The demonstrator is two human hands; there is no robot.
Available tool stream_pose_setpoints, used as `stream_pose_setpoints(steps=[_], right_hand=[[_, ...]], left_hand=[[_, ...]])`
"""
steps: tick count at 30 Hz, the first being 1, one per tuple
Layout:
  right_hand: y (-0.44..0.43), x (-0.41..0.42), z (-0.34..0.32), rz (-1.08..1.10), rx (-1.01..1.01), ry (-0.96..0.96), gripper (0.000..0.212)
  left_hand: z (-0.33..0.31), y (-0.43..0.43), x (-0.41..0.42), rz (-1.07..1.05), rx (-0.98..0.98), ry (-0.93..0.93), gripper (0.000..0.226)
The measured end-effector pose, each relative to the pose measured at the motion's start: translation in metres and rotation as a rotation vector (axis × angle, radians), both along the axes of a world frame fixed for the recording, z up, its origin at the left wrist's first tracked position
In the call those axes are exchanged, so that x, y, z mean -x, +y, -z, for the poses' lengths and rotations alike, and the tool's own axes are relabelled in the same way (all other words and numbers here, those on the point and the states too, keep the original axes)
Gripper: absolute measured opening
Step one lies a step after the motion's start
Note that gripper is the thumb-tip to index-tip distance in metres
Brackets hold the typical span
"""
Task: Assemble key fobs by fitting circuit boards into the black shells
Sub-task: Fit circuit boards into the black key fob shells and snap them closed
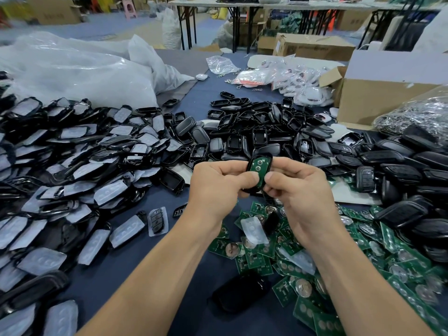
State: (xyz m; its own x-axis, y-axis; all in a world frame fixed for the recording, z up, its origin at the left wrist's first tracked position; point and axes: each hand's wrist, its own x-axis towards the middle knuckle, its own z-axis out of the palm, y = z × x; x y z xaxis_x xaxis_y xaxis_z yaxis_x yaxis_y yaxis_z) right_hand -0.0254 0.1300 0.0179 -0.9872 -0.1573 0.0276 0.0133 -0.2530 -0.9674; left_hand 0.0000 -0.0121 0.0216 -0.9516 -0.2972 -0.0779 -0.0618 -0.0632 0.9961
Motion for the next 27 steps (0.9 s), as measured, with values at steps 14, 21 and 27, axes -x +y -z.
stream_pose_setpoints(steps=[14, 21, 27], right_hand=[[-0.0005, -0.0022, 0.0036, 0.158, -0.173, 0.115, 0.031], [-0.0021, -0.0051, 0.0024, 0.153, -0.259, 0.207, 0.030], [-0.0029, -0.0068, 0.0028, 0.153, -0.323, 0.274, 0.024]], left_hand=[[-0.0014, -0.0049, 0.0012, 0.183, -0.125, -0.039, 0.033], [-0.0003, -0.0060, 0.0014, 0.139, 0.013, -0.019, 0.023], [0.0005, -0.0033, 0.0030, 0.007, 0.157, 0.055, 0.011]])
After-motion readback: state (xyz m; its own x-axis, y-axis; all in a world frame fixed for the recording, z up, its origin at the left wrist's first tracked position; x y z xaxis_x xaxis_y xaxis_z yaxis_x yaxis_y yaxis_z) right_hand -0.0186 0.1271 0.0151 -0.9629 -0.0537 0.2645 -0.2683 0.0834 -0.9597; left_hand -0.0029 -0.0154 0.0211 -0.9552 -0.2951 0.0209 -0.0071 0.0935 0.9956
